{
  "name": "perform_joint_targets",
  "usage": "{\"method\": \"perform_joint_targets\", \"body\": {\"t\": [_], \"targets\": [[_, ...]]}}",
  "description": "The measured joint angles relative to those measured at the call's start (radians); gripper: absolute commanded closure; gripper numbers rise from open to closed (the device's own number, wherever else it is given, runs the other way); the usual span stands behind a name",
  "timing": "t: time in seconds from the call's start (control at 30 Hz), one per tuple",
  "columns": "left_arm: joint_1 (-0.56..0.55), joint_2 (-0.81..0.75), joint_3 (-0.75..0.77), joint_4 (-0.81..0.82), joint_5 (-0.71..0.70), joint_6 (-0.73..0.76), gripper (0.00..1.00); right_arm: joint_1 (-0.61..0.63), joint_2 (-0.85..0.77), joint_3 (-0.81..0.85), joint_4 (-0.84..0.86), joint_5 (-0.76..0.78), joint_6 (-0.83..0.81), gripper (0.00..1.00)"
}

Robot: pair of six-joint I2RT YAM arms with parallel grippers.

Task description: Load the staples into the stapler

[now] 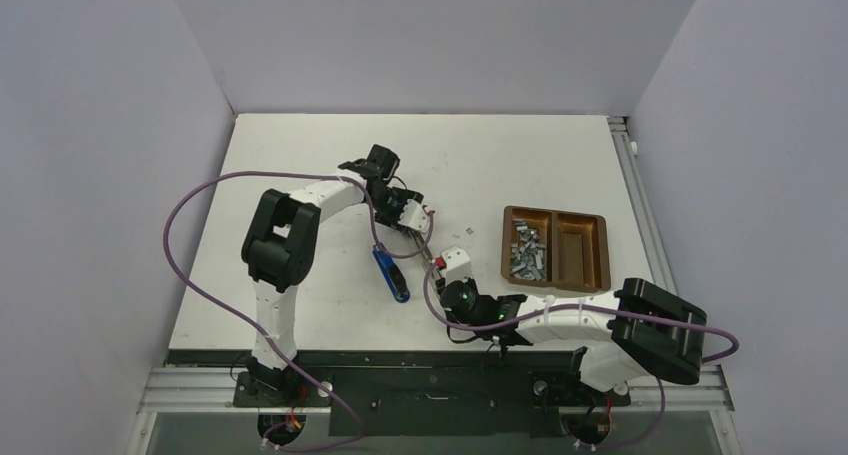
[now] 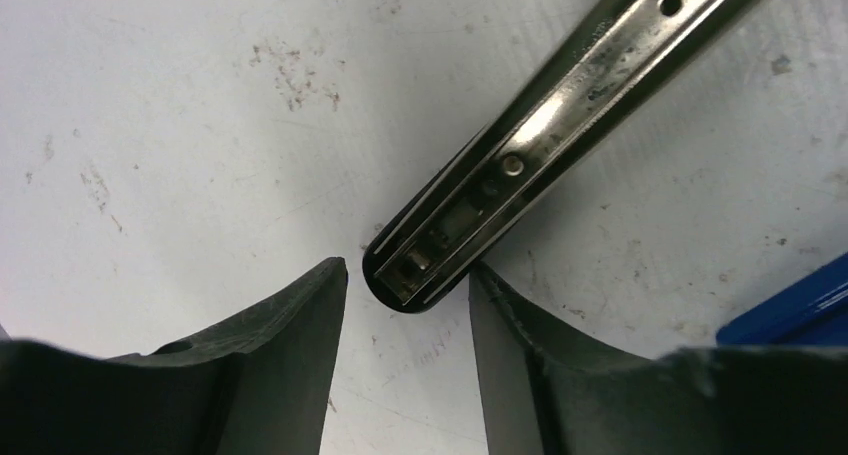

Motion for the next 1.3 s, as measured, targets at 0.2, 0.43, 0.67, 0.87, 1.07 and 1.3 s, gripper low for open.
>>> {"method": "perform_joint_targets", "body": {"t": [0.2, 0.43, 0.67, 0.87, 1.07, 1.3], "targets": [[-0.001, 0.002, 0.001, -0.037, -0.004, 0.074, 0.7, 0.0, 0.0, -0.006, 0.013, 0.007, 0.0, 0.91], [-0.002, -0.03, 0.011, -0.09, -0.009, 0.126, 0.72, 0.002, 0.005, -0.011, 0.029, 0.009, 0.0, 0.91], [-0.028, -0.19, 0.003, -0.123, 0.022, 0.127, 0.72, 0.0, 0.04, -0.011, 0.074, 0.024, 0.002, 0.91], [-0.093, -0.317, -0.024, -0.125, 0.105, 0.103, 0.72, -0.009, 0.089, -0.007, 0.155, 0.063, 0.009, 0.91], [-0.146, -0.381, -0.064, -0.135, 0.195, 0.076, 0.72, -0.027, 0.168, 0.034, 0.227, 0.102, 0.022, 0.91], [-0.178, -0.419, -0.121, -0.19, 0.279, 0.032, 0.72, -0.032, 0.192, 0.041, 0.264, 0.115, 0.013, 0.87]]}}
